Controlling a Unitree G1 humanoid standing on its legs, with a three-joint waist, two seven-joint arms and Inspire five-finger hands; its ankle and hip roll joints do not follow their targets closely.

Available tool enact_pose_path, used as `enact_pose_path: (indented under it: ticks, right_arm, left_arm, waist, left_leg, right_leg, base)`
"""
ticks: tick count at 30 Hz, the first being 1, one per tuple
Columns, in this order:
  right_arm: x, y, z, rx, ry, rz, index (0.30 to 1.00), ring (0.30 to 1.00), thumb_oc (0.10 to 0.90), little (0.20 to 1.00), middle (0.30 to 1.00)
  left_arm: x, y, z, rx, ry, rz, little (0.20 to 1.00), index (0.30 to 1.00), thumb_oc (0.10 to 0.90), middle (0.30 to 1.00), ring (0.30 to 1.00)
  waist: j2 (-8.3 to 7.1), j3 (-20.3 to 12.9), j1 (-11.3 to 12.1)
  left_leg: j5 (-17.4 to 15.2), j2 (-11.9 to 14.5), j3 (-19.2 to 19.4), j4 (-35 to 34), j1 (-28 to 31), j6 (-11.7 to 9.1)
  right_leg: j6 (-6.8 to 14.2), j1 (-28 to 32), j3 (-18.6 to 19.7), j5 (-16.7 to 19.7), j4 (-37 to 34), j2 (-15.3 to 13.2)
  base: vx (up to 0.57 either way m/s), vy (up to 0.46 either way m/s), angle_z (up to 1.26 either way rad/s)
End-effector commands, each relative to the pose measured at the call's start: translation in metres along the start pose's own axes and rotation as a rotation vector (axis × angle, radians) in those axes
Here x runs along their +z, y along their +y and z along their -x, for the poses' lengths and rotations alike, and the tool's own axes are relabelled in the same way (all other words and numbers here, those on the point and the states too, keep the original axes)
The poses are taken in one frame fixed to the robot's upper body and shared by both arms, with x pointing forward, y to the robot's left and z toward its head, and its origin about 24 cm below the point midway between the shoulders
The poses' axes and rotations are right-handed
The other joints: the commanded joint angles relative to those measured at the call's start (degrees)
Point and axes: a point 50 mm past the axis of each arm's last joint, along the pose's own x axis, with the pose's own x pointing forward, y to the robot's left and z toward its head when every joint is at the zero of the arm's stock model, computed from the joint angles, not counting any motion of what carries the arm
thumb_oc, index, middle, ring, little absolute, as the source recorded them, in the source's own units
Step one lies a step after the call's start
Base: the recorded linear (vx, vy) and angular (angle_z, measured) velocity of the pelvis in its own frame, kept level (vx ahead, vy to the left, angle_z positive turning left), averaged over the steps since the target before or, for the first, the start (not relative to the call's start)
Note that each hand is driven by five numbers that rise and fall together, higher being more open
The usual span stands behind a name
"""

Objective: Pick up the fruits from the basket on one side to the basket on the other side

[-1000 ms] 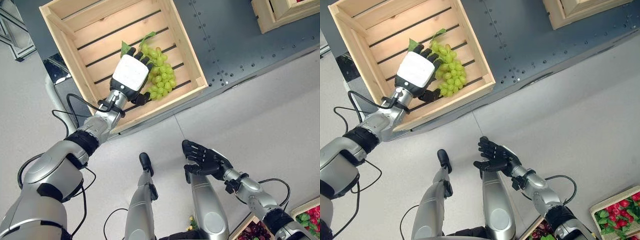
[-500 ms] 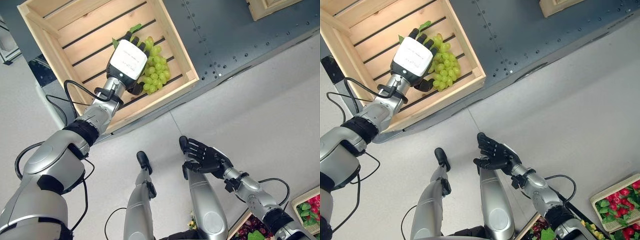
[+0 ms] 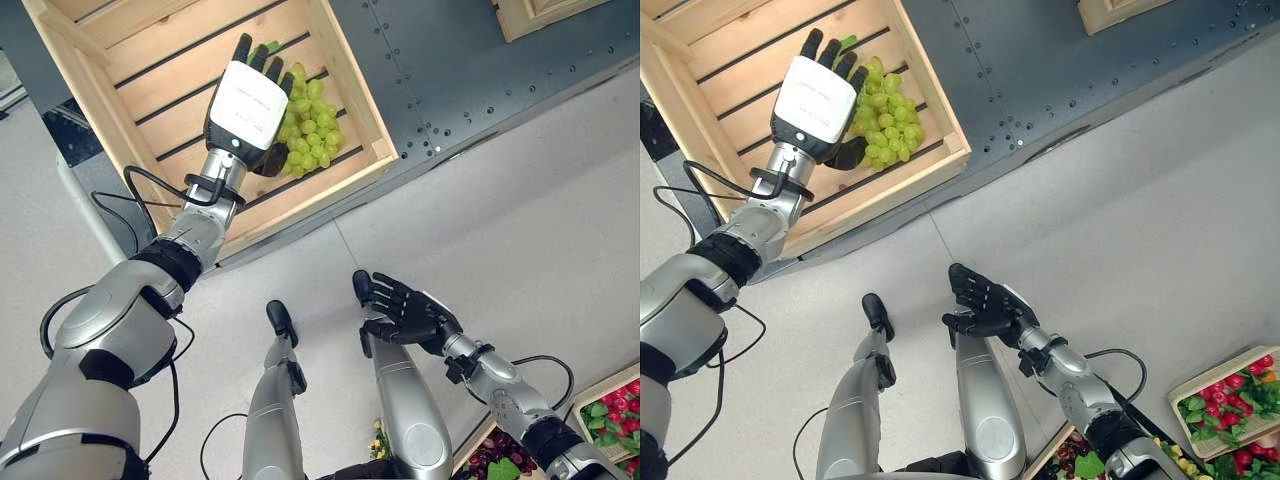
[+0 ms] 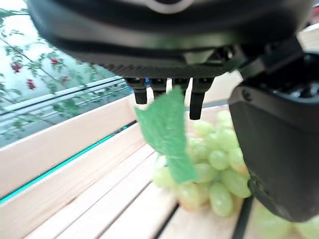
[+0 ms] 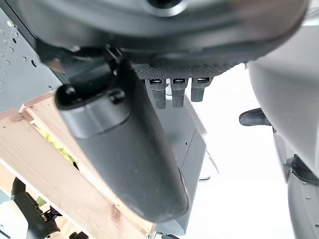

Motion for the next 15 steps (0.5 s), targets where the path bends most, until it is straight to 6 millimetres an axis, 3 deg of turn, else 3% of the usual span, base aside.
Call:
enact_pose_path:
  ticks: [1,9,15]
  right_arm:
    - [0.0070,0.0096,0.0077,0.012,-0.120,-0.060,0.900,0.900,0.800,0.900,0.900]
    - [0.0102,0.0100,0.0079,-0.002,-0.135,-0.072,0.900,0.900,0.800,0.900,0.900]
    - [0.0114,0.0079,0.0083,-0.010,-0.139,-0.073,0.900,0.900,0.800,0.900,0.900]
  left_arm:
    - [-0.0454,0.0361,-0.0202,0.162,0.165,-0.080,0.900,0.900,0.800,0.900,0.900]
    - [-0.0493,0.0396,-0.0193,0.084,0.218,-0.099,0.900,0.900,0.800,0.900,0.900]
    - [-0.0492,0.0308,-0.0154,-0.061,0.248,-0.110,0.900,0.900,0.800,0.900,0.900]
  waist:
    - [-1.38,-0.55,0.92]
    - [-0.87,-0.55,1.71]
    - [-0.54,-0.55,1.96]
  left_leg:
    - [-4.39,1.08,-1.76,10.54,-5.44,-0.17]
    - [-4.48,0.76,-2.50,11.13,-6.15,-0.09]
    - [-4.78,0.72,-2.64,12.51,-7.00,-0.08]
  right_leg:
    - [-1.72,2.95,-1.80,2.87,-4.20,1.25]
    - [-1.96,2.59,-2.39,2.43,-3.58,1.21]
    - [-2.06,1.96,-2.76,2.06,-2.39,0.98]
  base:
    - [0.00,0.000,0.00]
    - [0.00,-0.021,0.07]
    - [0.00,0.000,0.01]
